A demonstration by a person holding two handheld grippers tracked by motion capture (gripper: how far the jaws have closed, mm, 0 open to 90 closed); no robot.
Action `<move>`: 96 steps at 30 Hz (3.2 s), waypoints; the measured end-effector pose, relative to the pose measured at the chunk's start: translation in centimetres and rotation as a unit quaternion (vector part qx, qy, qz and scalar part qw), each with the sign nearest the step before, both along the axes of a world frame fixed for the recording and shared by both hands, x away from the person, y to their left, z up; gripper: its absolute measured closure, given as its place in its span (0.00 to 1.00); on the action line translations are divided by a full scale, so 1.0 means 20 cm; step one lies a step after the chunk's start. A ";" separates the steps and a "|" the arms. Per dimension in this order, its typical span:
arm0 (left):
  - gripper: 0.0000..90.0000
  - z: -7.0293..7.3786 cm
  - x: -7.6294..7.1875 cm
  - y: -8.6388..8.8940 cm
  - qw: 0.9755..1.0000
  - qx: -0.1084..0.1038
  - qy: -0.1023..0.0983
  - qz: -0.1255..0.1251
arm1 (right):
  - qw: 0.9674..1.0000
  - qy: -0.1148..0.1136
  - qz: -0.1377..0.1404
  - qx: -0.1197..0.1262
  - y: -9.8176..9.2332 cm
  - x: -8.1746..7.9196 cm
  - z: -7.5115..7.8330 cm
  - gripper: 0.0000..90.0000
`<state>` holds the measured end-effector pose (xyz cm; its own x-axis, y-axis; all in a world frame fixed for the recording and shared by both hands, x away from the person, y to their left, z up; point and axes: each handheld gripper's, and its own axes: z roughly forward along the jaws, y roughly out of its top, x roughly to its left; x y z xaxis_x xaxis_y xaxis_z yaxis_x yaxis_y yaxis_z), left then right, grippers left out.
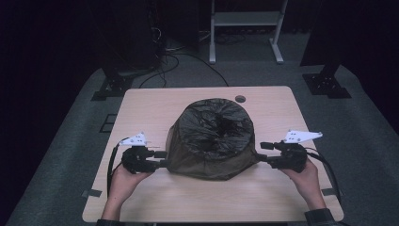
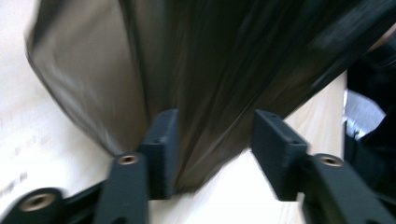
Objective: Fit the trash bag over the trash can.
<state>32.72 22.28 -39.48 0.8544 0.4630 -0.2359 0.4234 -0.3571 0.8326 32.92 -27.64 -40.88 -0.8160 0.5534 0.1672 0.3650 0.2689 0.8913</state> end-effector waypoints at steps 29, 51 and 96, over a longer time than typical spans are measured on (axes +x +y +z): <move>0.17 0.12 0.07 -0.15 0.990 -0.038 -0.103 -0.089 | 0.979 -0.034 0.193 0.053 0.20 0.20 0.24 0.15; 1.00 0.14 0.08 -0.08 0.995 0.005 -0.060 -0.085 | 0.987 0.001 0.157 0.021 0.26 0.11 0.23 1.00; 0.00 0.64 0.12 -0.24 0.992 -0.009 -0.117 -0.056 | 0.988 -0.065 0.138 0.010 0.26 0.14 0.27 0.12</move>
